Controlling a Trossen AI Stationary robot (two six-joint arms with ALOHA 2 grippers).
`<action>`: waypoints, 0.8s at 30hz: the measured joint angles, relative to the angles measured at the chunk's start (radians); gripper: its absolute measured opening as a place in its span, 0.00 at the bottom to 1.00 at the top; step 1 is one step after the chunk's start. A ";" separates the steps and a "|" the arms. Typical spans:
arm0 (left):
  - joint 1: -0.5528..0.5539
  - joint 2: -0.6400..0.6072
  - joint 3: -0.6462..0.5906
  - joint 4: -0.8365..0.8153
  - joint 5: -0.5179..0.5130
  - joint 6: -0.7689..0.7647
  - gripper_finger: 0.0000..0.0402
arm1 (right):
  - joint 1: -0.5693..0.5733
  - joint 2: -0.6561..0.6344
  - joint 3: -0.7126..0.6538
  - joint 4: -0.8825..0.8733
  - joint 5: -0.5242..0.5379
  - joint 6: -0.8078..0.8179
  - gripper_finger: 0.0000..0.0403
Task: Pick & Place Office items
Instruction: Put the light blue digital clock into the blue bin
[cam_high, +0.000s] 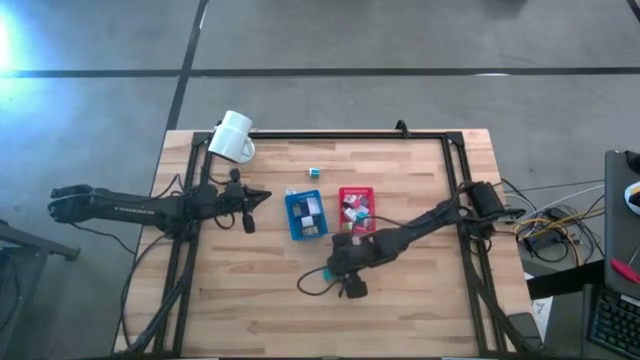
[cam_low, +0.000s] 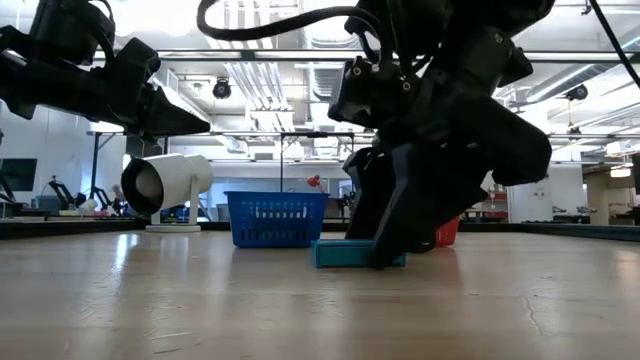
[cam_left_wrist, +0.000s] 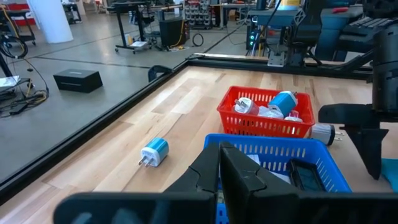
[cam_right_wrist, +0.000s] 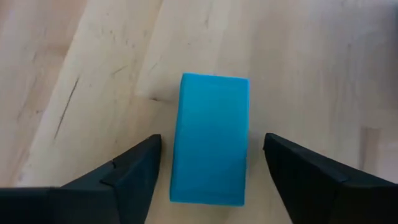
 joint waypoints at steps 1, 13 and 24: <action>0.000 0.000 0.000 0.000 0.000 0.000 0.05 | -0.002 0.000 -0.002 0.001 -0.008 0.002 0.66; 0.000 0.000 0.000 0.000 -0.002 0.003 0.05 | -0.015 -0.014 -0.015 0.007 -0.120 -0.076 0.36; 0.000 0.001 -0.016 0.000 -0.007 0.003 0.05 | -0.007 -0.291 -0.122 0.226 -0.012 -0.222 0.36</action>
